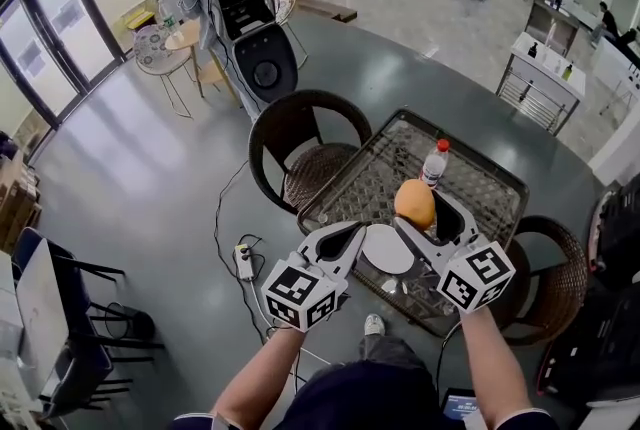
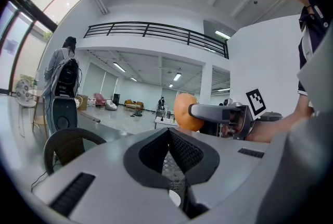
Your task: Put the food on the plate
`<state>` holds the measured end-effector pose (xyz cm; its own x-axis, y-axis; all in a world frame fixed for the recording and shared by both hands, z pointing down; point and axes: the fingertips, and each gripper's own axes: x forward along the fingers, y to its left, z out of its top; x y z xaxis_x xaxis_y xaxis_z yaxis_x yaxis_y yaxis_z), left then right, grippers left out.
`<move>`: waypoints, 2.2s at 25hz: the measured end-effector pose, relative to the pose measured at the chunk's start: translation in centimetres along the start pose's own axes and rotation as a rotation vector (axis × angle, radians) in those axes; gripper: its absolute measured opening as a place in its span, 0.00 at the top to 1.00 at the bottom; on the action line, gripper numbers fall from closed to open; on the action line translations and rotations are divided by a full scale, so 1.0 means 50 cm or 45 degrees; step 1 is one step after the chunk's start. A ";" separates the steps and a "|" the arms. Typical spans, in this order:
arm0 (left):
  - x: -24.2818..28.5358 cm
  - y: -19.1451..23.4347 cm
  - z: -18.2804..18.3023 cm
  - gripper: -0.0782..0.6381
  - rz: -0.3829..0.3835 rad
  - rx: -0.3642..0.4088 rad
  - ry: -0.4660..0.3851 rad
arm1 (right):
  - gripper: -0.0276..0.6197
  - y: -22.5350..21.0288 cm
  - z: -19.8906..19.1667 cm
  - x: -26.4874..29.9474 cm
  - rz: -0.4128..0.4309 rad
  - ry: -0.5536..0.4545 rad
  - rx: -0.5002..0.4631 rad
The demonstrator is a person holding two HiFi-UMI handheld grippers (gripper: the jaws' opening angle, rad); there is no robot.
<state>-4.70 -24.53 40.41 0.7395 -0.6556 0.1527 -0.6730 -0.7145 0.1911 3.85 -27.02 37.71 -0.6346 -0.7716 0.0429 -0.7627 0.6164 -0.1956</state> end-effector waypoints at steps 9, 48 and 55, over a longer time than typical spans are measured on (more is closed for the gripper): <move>0.011 0.019 -0.039 0.88 0.013 -0.015 0.055 | 0.43 -0.029 -0.072 0.016 -0.042 0.120 -0.019; 0.043 0.030 -0.325 0.88 0.009 -0.146 0.451 | 0.43 -0.140 -0.685 0.061 -0.140 1.125 -0.109; 0.042 0.034 -0.330 0.88 0.016 -0.149 0.464 | 0.43 -0.144 -0.696 0.072 -0.113 1.151 -0.172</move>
<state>-4.00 -23.08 57.07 0.7027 -0.5194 0.4862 -0.6911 -0.6606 0.2932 2.72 -28.76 73.38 -0.3856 -0.4357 0.8133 -0.7853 0.6177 -0.0415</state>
